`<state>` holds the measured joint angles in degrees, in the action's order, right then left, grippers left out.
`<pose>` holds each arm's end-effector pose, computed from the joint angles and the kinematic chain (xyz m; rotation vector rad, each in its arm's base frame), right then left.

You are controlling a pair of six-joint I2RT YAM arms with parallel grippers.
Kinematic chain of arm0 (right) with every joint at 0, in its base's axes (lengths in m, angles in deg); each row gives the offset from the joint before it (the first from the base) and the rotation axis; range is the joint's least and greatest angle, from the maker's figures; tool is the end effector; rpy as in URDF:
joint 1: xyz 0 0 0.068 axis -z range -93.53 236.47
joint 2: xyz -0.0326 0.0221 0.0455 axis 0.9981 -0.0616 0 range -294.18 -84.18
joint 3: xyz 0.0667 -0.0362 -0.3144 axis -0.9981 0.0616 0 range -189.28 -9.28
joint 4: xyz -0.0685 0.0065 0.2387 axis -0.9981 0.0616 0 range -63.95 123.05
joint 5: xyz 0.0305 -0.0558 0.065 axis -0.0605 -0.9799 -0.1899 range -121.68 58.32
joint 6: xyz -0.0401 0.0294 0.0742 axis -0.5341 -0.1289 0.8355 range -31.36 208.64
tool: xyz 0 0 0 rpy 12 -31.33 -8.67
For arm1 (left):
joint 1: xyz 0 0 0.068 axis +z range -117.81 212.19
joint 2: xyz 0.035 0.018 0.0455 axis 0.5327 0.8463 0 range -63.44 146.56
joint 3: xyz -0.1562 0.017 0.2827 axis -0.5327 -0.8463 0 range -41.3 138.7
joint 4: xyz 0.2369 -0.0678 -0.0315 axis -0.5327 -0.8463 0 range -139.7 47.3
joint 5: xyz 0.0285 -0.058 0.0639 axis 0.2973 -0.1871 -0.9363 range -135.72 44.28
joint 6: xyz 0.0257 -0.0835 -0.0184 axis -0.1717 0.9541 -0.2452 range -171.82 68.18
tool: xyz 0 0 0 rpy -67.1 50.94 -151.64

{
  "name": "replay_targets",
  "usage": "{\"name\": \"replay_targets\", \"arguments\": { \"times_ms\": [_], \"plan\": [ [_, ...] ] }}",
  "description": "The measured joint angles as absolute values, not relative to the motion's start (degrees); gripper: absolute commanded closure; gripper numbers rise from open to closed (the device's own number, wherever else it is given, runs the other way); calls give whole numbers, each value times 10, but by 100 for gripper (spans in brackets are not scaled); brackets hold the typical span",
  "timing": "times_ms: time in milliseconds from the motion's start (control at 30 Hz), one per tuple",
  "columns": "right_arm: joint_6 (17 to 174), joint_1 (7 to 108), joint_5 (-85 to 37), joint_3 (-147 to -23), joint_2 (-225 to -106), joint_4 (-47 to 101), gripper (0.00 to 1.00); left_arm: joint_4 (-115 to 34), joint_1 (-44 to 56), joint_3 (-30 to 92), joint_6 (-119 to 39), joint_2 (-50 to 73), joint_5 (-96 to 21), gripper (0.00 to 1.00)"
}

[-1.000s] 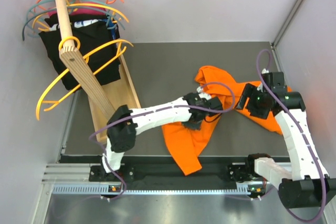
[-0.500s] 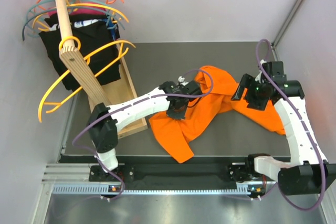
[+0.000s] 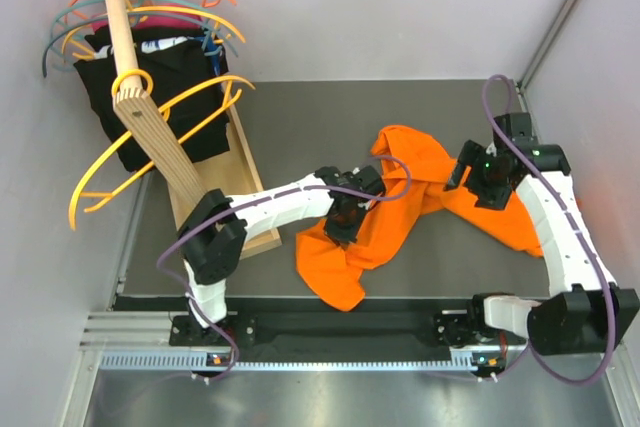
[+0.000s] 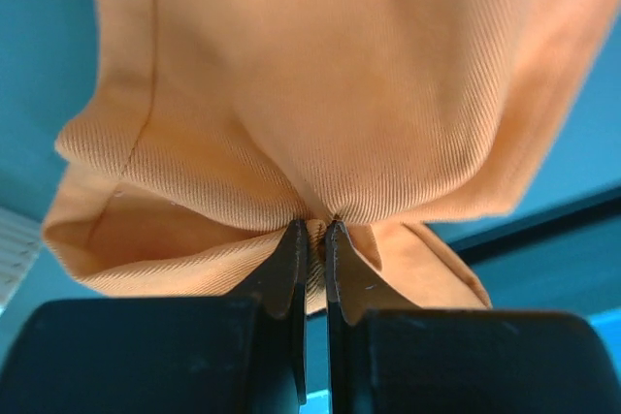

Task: Place the trousers on the hanger
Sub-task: Flatten out the trousers at the center of the board.

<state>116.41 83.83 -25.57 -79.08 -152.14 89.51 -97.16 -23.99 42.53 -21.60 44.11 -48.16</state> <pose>0.2027 0.0178 0.3390 0.5464 2.6176 0.3150 0.2157 -0.3159 0.2266 0.6580 2.8836 -0.1639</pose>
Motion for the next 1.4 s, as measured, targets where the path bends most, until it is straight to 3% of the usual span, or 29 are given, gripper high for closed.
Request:
{"name": "replay_targets", "arguments": {
  "times_ms": [367, 767, 867, 1067, 1233, 1400],
  "plan": [
    [1263, 992, -268, -769, -1653, 787, 22, -944, -242, 349, -261, 305, -362, 100],
    [1271, 977, -194, -805, -1735, 723, 20, -932, -242, 320, -264, 280, -367, 100],
    [1266, 961, -184, -797, -1734, 709, 20, -916, -242, 298, -264, 297, -368, 95],
    [1242, 956, -181, -753, -1718, 705, 20, -908, -242, 294, -260, 348, -379, 68],
    [1224, 956, -181, -737, -1688, 706, 20, -909, -242, 293, -253, 347, -385, 62],
    [1212, 956, -180, -729, -1674, 705, 20, -909, -242, 293, -241, 345, -390, 65]
  ]
}}
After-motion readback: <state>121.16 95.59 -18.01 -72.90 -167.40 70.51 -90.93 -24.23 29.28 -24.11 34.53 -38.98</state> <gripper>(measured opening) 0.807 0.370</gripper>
